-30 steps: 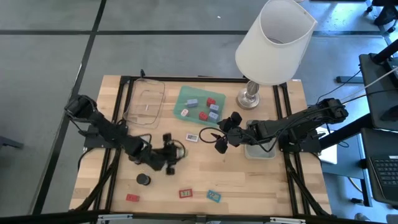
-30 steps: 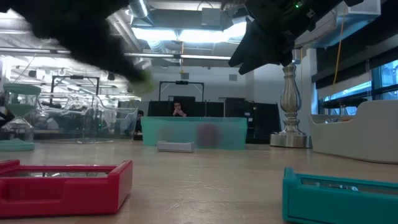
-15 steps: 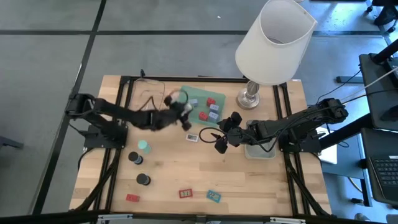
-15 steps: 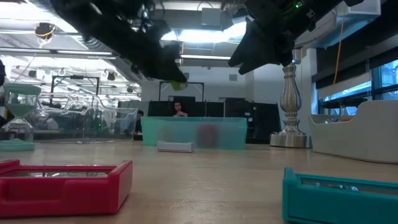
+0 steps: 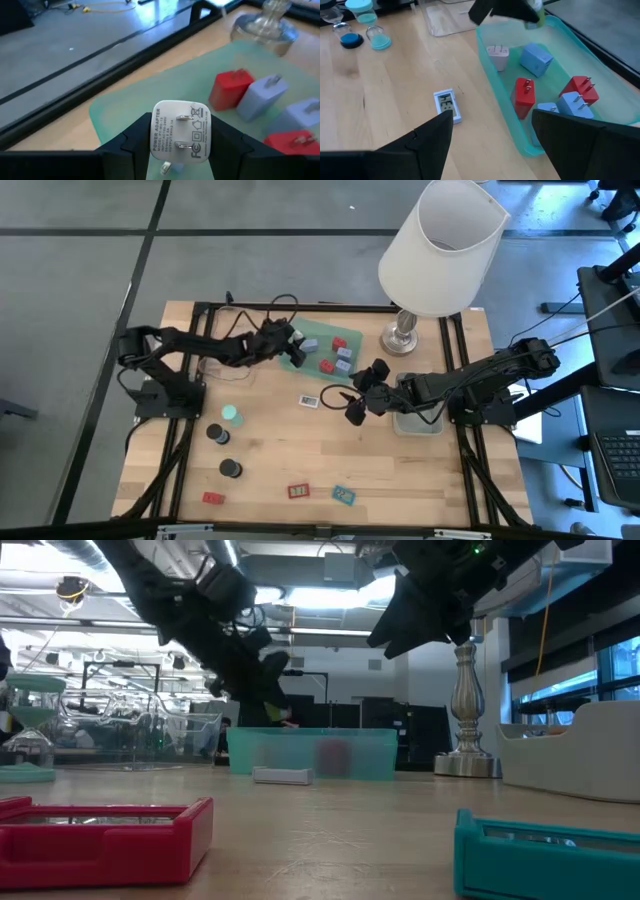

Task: Pick & Place Office items
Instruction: Put the green charger adapter into the green bin, then put the white timer into the transparent bin

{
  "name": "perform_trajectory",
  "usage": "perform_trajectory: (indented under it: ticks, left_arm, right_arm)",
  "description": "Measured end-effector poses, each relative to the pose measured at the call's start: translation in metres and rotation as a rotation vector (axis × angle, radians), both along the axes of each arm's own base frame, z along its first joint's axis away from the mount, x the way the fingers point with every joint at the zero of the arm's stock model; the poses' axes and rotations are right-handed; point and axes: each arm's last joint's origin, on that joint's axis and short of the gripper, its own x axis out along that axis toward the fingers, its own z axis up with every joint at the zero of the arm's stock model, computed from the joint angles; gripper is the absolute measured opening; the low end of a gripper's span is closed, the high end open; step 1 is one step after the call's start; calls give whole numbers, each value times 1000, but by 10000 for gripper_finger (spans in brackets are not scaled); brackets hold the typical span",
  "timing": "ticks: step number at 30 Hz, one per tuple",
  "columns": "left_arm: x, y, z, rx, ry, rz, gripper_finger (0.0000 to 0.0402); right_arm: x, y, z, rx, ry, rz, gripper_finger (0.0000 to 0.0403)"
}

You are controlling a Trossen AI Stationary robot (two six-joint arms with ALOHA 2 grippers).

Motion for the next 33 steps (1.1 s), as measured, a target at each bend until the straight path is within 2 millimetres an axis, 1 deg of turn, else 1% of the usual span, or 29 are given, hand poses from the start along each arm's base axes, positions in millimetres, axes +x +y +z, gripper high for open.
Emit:
perform_trajectory:
  ticks: [4, 10, 16, 21, 26, 28, 33]
  left_arm:
    - [6, 6, -8, -6, 17, 11, 146]
    - [27, 24, -15, -3, 47, 53, 146]
    - [35, 38, -25, -22, 157, 116, 146]
    - [37, 39, -25, -27, 158, 124, 147]
    - [37, 39, -26, -32, 158, 127, 181]
    - [37, 39, -26, -33, 159, 128, 189]
    - [37, 39, -26, -33, 158, 129, 187]
  right_arm:
    - [0, 0, 0, -2, -1, -2, 276]
    - [0, 0, 0, -2, 0, -2, 276]
    - [0, 0, 0, 3, 2, 3, 276]
    - [-1, 0, -2, -3, 22, 3, 276]
    - [-1, 0, -2, -3, 24, 3, 276]
    - [-1, 0, -2, -2, 24, 3, 276]
    - [-1, 0, -2, -1, 23, 1, 276]
